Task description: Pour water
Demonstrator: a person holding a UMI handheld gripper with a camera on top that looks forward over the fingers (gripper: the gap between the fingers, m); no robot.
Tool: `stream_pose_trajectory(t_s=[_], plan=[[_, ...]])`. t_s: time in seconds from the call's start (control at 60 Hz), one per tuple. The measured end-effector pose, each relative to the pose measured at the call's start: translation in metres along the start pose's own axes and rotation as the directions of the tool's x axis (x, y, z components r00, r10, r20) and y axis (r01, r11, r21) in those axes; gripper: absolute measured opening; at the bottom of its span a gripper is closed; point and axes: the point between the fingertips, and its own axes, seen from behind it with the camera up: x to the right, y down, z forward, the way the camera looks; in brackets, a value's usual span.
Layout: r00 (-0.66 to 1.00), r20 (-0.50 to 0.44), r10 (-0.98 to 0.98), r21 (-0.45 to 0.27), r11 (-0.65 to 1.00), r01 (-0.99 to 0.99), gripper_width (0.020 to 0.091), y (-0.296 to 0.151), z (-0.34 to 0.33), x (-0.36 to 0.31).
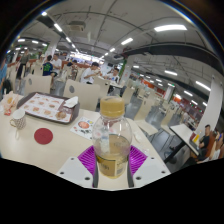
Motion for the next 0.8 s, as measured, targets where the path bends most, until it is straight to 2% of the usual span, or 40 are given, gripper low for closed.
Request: stream_pose_trajectory(t_s=[0.083, 0.2, 0.3, 0.417, 0.533, 0.667, 0.733, 0.8], plan=[[0.984, -0.089, -0.156, 0.028, 0.987, 0.159, 0.0389, -0.049, -0.002, -0.005], [0.886, -0.215, -0.410, 0.033, 0.904, 0.426, 0.0392, -0.113, 0.001, -0.045], [0.724, -0.296, -0.623, 0.021, 0.754, 0.657, 0.0391, -0.160, 0.005, -0.095], [0.472, -0.356, -0.806, 0.013, 0.501, 0.865, 0.0392, -0.195, 0.007, -0.162], [0.206, -0.390, -0.897, 0.000, 0.224, 0.975, 0.0392, -0.203, 0.017, -0.225], [-0.074, -0.380, -0.922, -0.034, -0.065, 0.997, 0.0391, -0.183, 0.032, -0.271], [-0.153, -0.359, -0.921, -0.047, -0.145, 0.988, 0.0391, -0.171, 0.038, -0.281], [-0.160, -0.335, -0.929, -0.041, -0.155, 0.987, 0.0390, -0.161, 0.045, -0.284]])
